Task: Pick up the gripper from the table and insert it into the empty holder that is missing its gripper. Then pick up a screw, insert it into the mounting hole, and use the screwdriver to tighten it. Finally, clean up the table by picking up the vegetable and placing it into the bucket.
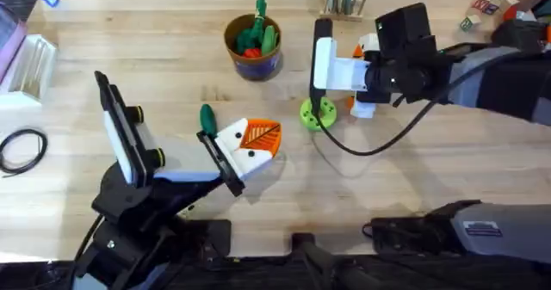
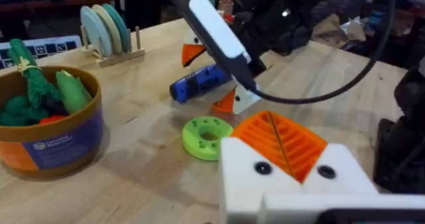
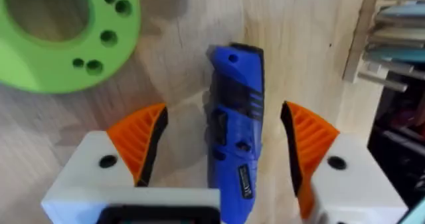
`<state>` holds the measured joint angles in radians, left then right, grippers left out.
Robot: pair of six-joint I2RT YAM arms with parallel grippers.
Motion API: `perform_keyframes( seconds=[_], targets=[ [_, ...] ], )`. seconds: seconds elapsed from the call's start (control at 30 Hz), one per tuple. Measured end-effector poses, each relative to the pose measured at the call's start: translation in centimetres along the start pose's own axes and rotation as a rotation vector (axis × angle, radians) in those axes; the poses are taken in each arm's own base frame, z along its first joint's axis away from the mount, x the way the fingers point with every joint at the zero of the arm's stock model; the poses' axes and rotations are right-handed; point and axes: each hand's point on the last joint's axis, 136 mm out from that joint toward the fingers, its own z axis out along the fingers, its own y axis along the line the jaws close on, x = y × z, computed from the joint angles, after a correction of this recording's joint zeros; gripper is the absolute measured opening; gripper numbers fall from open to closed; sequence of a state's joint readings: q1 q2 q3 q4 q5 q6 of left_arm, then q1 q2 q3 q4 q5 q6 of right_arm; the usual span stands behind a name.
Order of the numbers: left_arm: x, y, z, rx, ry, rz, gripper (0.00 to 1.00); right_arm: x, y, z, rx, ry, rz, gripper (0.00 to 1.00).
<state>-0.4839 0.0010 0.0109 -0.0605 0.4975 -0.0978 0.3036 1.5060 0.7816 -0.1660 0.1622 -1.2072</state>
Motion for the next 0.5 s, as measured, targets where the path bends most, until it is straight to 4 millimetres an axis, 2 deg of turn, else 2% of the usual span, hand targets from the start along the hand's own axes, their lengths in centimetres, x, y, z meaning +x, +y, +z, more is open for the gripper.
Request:
perform_keyframes(
  seconds=[0.07, 0.1, 0.27, 0.3, 0.4, 0.5],
  targets=[
    [0.0, 0.0, 0.0, 0.000, 0.000, 0.000, 0.012, -0.1, 0.0, -0.5, 0.002, -0.009, 0.066, 0.989],
    [0.0, 0.0, 0.0, -0.002, 0.000, 0.001, 0.086, -0.2, -0.1, -1.0, 0.009, -0.016, 0.109, 0.989],
    [0.0, 0.0, 0.0, 0.000, 0.000, 0.003, 0.886, -0.6, -1.9, -4.0, 0.065, -0.055, 0.302, 0.989],
    [0.0, 0.0, 0.0, -0.001, 0.000, 0.001, 0.956, -0.7, -2.6, -4.6, 0.085, -0.069, 0.336, 0.990],
    [0.0, 0.0, 0.0, -0.001, -0.001, 0.003, 0.987, -1.3, -4.4, -6.6, 0.143, -0.121, 0.415, 0.989],
    [-0.5, 0.1, 0.0, -0.008, -0.021, 0.014, 0.986, -1.8, -5.3, -8.1, 0.173, -0.169, 0.462, 0.989]
  ],
)
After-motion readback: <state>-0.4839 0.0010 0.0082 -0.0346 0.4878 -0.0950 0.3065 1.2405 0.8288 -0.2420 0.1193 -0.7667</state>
